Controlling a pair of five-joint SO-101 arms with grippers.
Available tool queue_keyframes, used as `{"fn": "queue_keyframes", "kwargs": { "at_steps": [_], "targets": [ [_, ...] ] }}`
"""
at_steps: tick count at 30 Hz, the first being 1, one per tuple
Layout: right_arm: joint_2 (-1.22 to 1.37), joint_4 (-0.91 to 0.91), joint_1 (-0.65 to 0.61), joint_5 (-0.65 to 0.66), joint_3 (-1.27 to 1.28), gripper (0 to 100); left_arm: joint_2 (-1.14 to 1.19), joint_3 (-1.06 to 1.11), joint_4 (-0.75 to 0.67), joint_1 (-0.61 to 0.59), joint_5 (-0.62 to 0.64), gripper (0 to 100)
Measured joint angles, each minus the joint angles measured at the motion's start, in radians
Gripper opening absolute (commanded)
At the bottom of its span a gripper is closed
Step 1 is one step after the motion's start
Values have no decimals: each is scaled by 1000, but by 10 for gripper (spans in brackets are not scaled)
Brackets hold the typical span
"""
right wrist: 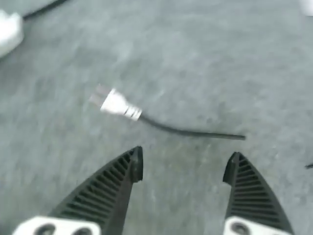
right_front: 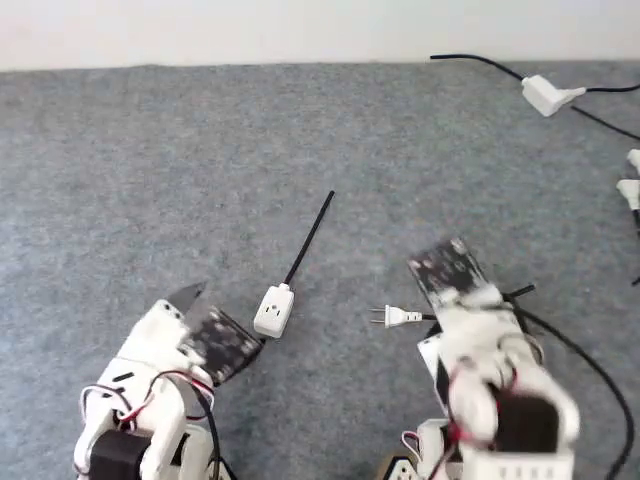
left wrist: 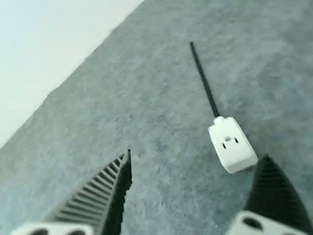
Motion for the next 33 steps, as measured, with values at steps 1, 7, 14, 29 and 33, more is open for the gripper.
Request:
{"fn": "queue_keyframes", "kwargs": {
  "at_steps": [1, 7, 14, 29, 33],
  "targets": [
    [63, 15, -3, 21, -26, 281, 0, 0, 6, 20, -29, 374],
    [344, 117, -120, 164, -130, 281, 0, 32, 12, 138, -124, 374],
    [562, 153, -302, 221, -130, 281, 0, 87, 12, 189, -163, 374],
    [855, -34, -290, 242, -130, 281, 0, 89, 12, 141, -167, 374],
    [936, -83, -210, 334, -130, 281, 0, 43, 44, 120, -167, 374]
  ]
}}
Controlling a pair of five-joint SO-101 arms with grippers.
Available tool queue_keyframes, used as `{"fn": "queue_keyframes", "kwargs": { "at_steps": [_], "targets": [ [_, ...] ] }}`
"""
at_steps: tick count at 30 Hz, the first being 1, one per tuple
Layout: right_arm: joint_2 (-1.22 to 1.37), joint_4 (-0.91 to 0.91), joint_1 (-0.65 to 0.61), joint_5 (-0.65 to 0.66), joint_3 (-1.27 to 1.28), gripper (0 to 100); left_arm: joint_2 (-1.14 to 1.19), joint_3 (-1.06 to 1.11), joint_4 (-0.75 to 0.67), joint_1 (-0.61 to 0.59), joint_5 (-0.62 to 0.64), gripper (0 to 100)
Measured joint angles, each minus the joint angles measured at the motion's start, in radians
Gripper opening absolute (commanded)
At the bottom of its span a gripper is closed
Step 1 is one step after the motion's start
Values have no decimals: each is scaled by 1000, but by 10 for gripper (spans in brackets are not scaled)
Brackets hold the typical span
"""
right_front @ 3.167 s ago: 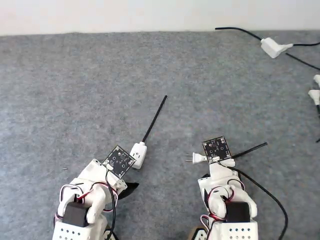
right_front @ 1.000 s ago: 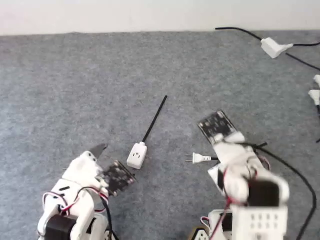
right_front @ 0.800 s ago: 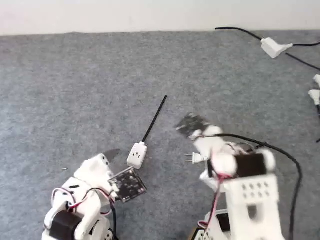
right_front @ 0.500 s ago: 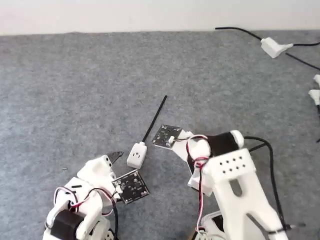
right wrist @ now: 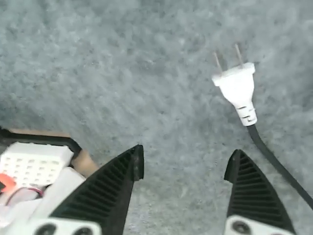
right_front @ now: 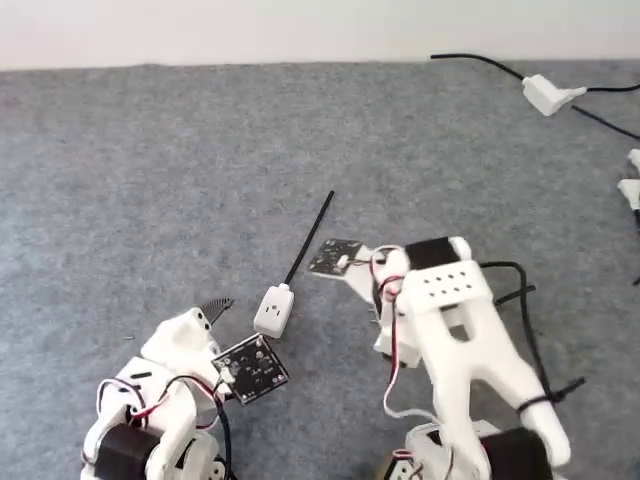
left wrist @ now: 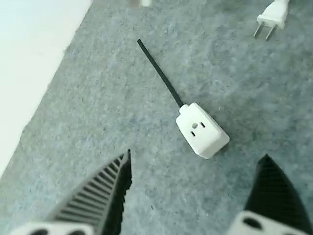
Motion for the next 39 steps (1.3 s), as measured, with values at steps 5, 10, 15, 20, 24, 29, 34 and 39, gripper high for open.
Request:
{"fn": "queue_keyframes", "kwargs": {
  "at_steps": [5, 10, 15, 20, 24, 29, 34, 39],
  "targets": [
    [117, -46, 84, 114, 0, 281, 0, -2, 18, -5, 0, 374],
    [232, -132, 135, 169, -2, 281, 0, -2, 20, -5, 0, 374],
    [318, -198, 178, 235, -5, 281, 0, -2, 20, -5, -3, 374],
    [350, -206, 229, 269, -86, 281, 0, -2, 20, -5, -3, 374],
    [362, -146, 262, 270, -239, 281, 0, -2, 20, -5, -3, 374],
    [362, -51, 239, 276, -328, 281, 0, -2, 20, -5, -3, 374],
    [368, -51, 209, 276, -344, 281, 0, -2, 20, -5, -3, 374],
    [480, -114, 207, 276, -331, 281, 0, -2, 20, -5, -3, 374]
  ]
}}
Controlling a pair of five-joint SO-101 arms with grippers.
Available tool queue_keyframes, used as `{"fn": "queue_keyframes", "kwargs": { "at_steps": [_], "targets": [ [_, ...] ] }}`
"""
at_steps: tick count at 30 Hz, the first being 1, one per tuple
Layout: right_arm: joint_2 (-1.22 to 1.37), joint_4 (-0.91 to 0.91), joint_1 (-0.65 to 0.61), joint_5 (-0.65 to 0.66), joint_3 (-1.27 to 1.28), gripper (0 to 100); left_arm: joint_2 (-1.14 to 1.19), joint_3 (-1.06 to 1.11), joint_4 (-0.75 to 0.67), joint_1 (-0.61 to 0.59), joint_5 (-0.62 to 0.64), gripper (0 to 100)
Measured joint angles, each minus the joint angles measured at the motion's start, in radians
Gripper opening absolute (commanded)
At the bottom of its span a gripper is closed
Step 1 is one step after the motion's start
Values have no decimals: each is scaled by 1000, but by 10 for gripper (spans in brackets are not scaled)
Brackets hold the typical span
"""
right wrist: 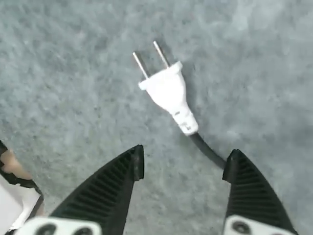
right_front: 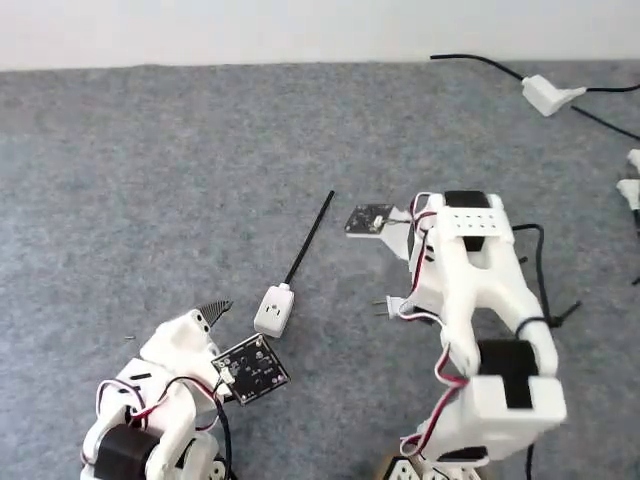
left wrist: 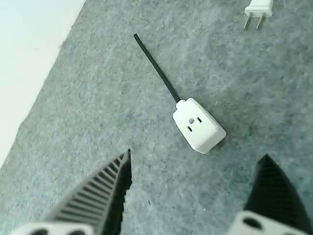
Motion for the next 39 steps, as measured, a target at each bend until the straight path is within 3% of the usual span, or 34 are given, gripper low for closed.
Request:
{"fn": "queue_keyframes", "kwargs": {
  "at_steps": [12, 14, 17, 20, 22, 31, 39],
  "targets": [
    [196, 43, 0, 0, -123, 270, 0, 0, 2, 0, 0, 374],
    [209, 60, 0, 0, -141, 203, 0, 0, 2, 0, 0, 374],
    [216, 86, 2, 0, -147, 9, 0, 0, 2, 0, 0, 374],
    [241, 89, 3, 0, -158, 46, 0, 0, 2, 0, 0, 374],
    [267, 89, 3, 0, -158, 2, 0, 0, 2, 0, 0, 374],
    [316, 98, 3, 0, -158, 9, 0, 0, 2, 0, 0, 374],
    [213, 187, -3, 0, -135, 9, 0, 0, 2, 0, 0, 374]
  ]
}}
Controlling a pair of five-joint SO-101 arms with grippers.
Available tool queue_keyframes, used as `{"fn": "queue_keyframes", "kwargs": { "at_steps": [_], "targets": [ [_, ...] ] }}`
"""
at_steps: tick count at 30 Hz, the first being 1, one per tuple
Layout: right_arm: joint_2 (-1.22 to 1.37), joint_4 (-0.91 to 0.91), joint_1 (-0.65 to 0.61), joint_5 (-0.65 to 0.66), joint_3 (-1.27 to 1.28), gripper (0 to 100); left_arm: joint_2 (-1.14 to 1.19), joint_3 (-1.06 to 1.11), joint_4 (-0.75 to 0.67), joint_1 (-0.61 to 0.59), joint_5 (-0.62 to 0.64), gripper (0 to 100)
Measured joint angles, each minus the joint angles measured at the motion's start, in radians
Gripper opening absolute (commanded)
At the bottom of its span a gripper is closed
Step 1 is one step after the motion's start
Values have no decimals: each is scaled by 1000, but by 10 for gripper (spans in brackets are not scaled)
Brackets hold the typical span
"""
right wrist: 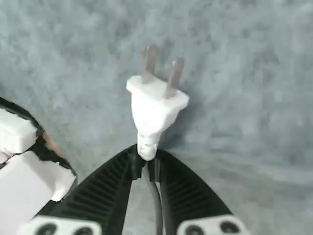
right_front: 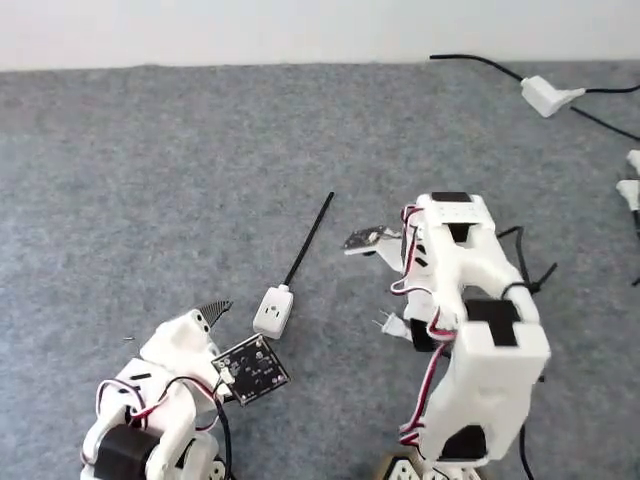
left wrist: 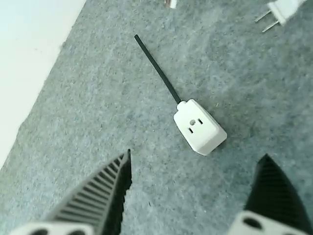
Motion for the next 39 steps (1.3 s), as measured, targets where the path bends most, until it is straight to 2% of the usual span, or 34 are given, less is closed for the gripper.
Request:
{"fn": "queue_keyframes", "kwargs": {
  "at_steps": [20, 25, 32, 36, 39],
  "targets": [
    [-543, 138, 18, 0, 0, 9, 0, 0, 0, 0, 0, 374],
    [-608, 140, 14, -77, 0, 9, 0, 0, 0, 0, 0, 374],
    [-635, -26, 15, -282, 35, 9, 0, 0, -2, 0, 12, 373],
    [-660, -196, 15, -388, 117, 9, 0, 32, -41, -29, 34, 373],
    [-661, -345, 15, -417, 221, 9, 0, 63, -72, -49, 37, 373]
  ]
}}
